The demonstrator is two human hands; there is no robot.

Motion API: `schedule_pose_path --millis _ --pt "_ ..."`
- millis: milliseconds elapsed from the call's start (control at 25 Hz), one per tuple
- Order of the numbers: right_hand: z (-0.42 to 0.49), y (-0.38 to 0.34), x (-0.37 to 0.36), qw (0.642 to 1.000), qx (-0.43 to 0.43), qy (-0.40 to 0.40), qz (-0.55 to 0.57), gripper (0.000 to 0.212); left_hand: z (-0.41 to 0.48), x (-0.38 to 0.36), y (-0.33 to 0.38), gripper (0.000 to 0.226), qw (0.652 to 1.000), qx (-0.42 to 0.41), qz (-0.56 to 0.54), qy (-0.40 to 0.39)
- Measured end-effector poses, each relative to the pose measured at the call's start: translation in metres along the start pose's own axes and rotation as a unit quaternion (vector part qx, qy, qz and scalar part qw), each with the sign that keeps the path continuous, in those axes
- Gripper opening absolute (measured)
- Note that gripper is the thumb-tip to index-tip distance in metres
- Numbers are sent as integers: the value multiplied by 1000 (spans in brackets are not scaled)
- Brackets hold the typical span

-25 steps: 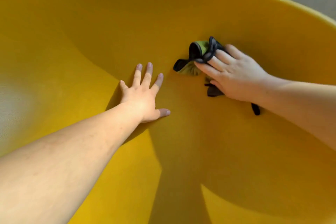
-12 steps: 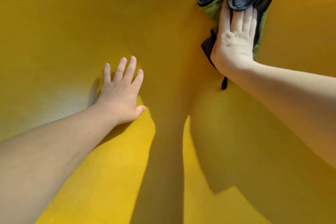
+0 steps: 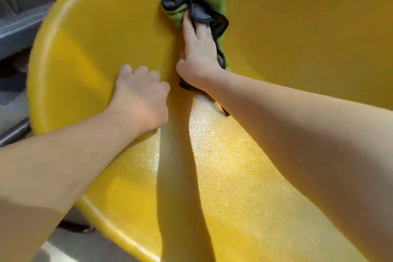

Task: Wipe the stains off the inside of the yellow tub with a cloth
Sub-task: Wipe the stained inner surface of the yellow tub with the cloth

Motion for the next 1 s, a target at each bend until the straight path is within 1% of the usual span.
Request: schedule_pose_path --millis 120,160,240,320,400,480,560,640,680,760,800,840,920,1000 --pt "-23 -25 -13 991 37 -77 99 101 -23 9 -19 19 1000 -8 1 18" --pt "-38 -34 -16 981 49 -116 147 101 -33 12 -26 19 1000 -10 -5 27" --pt "-78 -51 -25 949 56 -201 237 98 -53 21 -40 22 999 -4 -17 51" --pt "-128 -60 -33 918 40 -277 282 96 -72 30 -48 23 997 1 -28 74" --pt "-183 -60 -32 898 12 -338 282 94 -89 35 -48 20 995 0 -48 88" --pt "-236 -52 -24 887 -11 -388 249 86 -103 40 -35 20 993 10 -78 90" --pt "-280 -30 -7 888 -2 -419 192 79 -111 47 -6 22 990 12 -131 57" --pt "-297 14 10 901 23 -424 93 71 -115 55 29 22 982 -7 -185 19" --pt "-296 42 19 912 9 -409 37 68 -119 59 46 20 978 -23 -208 14" --pt "-281 107 43 935 -96 -340 -43 61 -126 63 80 16 968 -58 -245 19" --pt "-273 136 56 940 -149 -298 -69 56 -130 63 95 14 962 -71 -264 19" --pt "-269 158 66 942 -185 -264 -94 55 -135 61 109 12 956 -85 -280 17" --pt "-272 171 74 936 -227 -235 -128 60 -141 57 128 8 949 -116 -294 -1" --pt "-284 151 71 931 -221 -233 -175 61 -145 54 137 9 944 -136 -295 -50"
Point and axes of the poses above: each hand's wrist, its own z-axis towards the middle knuckle, its own x-axis out of the back of the hand, y = z × x, the point moved 1 cm from there along z, towards the middle knuckle, and after that the axes turned 9 degrees about -y, right-handed, at the moved point
